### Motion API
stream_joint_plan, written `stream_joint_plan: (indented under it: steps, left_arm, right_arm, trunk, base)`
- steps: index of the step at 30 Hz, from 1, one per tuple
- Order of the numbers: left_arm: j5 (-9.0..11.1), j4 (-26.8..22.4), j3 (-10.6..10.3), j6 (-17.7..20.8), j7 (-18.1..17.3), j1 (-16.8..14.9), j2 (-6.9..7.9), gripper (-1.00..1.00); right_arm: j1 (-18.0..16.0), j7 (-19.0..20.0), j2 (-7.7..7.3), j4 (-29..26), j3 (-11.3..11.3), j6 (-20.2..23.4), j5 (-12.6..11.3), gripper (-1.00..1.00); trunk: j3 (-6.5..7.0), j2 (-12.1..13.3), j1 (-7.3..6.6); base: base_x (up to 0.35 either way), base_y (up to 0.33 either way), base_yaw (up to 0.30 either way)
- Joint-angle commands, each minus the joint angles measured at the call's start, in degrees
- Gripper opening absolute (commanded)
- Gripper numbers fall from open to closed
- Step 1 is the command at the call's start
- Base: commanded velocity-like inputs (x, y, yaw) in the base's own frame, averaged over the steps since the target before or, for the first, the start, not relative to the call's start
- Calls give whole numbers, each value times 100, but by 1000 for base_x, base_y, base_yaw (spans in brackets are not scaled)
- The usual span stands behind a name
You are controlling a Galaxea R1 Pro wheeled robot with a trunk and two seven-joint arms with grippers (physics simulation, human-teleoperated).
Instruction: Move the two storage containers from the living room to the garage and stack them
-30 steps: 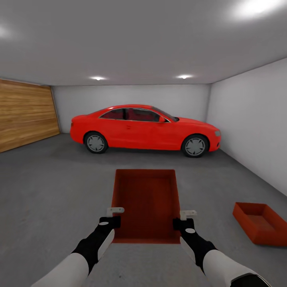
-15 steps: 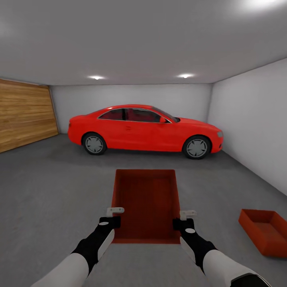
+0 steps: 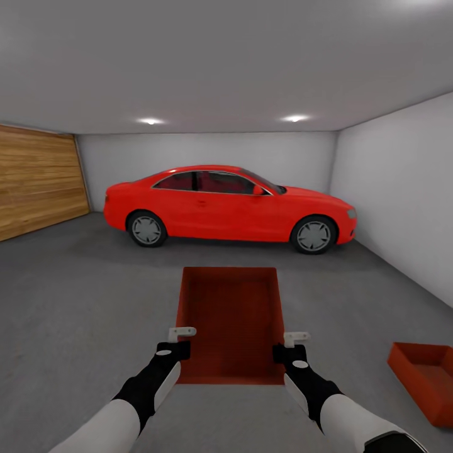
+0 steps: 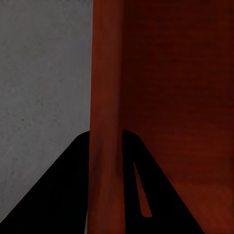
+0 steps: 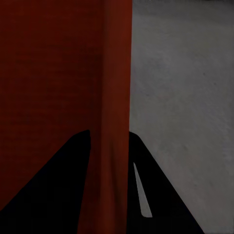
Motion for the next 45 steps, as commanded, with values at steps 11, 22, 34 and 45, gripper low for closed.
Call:
stream_joint_plan:
  steps: [11,22,34,45]
  left_arm:
    - [290,-48,70,-271,114,-7,0,-100]
    - [290,-48,70,-271,107,-6,0,-100]
    - [289,-48,70,-271,110,-5,0,-100]
    - [281,-48,70,-271,114,-6,0,-100]
  right_arm:
    - [-1,-17,87,13,-83,-28,-85,-100]
    - [-1,-17,88,13,-83,-28,-85,-100]
    - [-1,-17,85,13,-83,-28,-85,-100]
    - [-1,-17,82,13,-83,-28,-85,-100]
  trunk:
    - [-10,-8,5]
    - [-10,-8,5]
    - [-10,-8,5]
    - [-10,-8,5]
  base:
    - [322,69,-137]
    - [322,76,-286]
    - [322,87,-288]
    - [322,87,-288]
